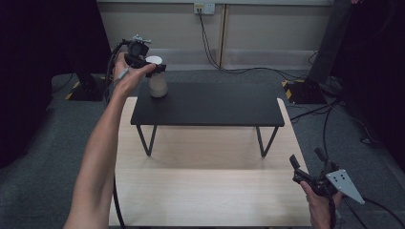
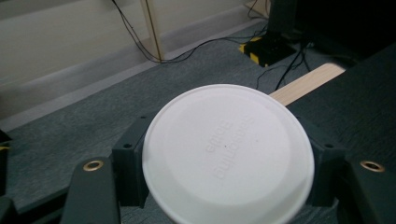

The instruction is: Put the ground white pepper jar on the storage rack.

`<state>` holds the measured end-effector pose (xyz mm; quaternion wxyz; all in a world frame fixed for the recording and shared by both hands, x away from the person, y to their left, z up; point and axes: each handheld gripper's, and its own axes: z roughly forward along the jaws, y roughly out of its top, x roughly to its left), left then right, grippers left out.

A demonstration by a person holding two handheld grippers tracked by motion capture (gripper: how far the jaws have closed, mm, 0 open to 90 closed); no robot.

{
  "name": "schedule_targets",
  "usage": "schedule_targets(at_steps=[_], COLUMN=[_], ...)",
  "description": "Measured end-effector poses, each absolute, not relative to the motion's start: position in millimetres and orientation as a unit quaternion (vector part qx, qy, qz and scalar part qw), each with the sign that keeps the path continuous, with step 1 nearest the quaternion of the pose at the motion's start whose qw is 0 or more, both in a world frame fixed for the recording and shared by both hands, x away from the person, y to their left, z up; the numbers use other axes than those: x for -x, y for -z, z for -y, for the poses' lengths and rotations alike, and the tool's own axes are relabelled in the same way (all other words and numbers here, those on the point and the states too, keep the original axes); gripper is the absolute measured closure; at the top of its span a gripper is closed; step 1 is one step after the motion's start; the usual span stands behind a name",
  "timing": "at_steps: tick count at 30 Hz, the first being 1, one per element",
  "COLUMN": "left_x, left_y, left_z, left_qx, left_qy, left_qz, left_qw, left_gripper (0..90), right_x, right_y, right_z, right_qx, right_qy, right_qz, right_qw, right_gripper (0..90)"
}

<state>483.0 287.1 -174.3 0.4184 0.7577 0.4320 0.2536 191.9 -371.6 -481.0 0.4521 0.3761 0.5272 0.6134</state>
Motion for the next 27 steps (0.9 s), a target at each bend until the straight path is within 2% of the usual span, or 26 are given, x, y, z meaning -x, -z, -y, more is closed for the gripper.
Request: schedule_targets(at_steps=[8, 10, 13, 16, 17, 27], left_x=[-485, -481, -478, -474, -469, -435], left_y=[178, 179, 178, 176, 174, 153], left_z=[-292, -288, -291, -297, -296, -322], left_qx=[-0.76, -0.757, -0.746, -0.749, -0.75, -0.769], left_qy=[-0.247, -0.263, -0.263, -0.265, -0.278, -0.273], left_qz=[-0.423, -0.417, -0.421, -0.404, -0.397, -0.342], left_qw=[0.428, 0.428, 0.443, 0.454, 0.45, 0.467], left_gripper=[33.1, 31.7, 14.7, 8.4, 8.0, 7.0], right_x=[-192, -192, -191, -192, -192, -191], right_y=[481, 481, 481, 481, 481, 481], right_z=[371, 372, 372, 372, 372, 371], right_qx=[-0.375, -0.376, -0.378, -0.377, -0.376, -0.376], right_qy=[-0.614, -0.615, -0.615, -0.615, -0.615, -0.613], right_qz=[-0.528, -0.526, -0.525, -0.525, -0.525, -0.529], right_qw=[0.452, 0.452, 0.451, 0.451, 0.451, 0.452], right_gripper=[9.1, 9.0, 9.0, 9.1, 9.1, 9.0])
